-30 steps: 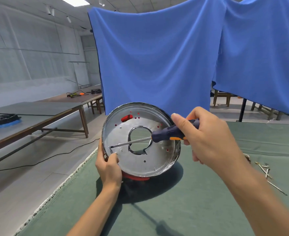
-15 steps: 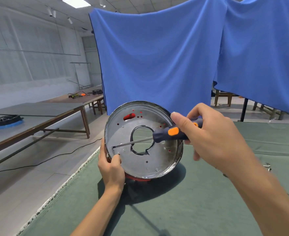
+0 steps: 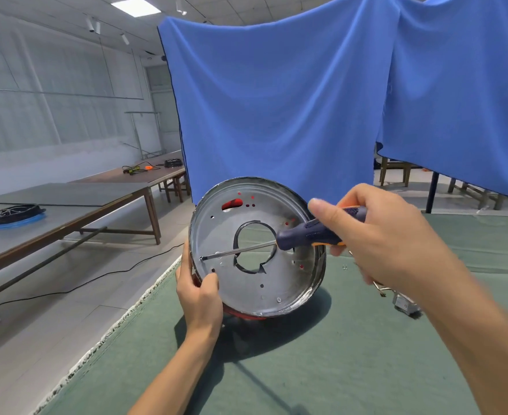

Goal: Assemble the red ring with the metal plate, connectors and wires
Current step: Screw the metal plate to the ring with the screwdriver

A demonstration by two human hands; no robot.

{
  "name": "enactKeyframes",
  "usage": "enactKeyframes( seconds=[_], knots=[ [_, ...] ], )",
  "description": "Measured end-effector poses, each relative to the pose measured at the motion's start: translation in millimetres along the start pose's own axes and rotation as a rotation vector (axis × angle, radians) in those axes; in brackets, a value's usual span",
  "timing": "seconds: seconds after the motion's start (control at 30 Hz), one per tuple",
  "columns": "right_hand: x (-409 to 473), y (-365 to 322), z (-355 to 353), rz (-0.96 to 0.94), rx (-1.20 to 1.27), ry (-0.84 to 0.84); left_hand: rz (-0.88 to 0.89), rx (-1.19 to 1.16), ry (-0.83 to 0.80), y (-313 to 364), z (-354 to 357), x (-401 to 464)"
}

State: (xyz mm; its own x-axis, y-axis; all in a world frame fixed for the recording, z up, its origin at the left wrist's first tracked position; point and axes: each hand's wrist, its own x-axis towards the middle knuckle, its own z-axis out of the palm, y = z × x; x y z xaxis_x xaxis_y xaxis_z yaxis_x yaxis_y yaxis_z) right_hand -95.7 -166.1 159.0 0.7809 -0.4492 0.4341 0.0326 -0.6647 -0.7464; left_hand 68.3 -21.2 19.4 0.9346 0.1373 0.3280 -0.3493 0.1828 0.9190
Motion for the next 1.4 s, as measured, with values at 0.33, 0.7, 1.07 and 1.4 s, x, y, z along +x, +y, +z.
enactKeyframes(
  seconds=[0.33,0.7,1.07,1.4],
  knots=[
    [-1.2,-4.7,5.4,0.023,0.014,-0.033,0.060,0.013,-0.013,0.7,-3.2,2.9],
    [-2.3,-3.5,5.4,0.018,0.074,-0.080,0.037,0.029,-0.033,-2.0,-3.0,3.2],
    [0.5,3.7,5.7,-0.060,-0.067,0.032,0.022,0.117,-0.047,-0.7,-1.1,0.4],
    [0.0,0.1,3.6,0.007,-0.121,0.052,0.058,0.155,-0.047,-2.9,-0.2,-0.4]
  ],
)
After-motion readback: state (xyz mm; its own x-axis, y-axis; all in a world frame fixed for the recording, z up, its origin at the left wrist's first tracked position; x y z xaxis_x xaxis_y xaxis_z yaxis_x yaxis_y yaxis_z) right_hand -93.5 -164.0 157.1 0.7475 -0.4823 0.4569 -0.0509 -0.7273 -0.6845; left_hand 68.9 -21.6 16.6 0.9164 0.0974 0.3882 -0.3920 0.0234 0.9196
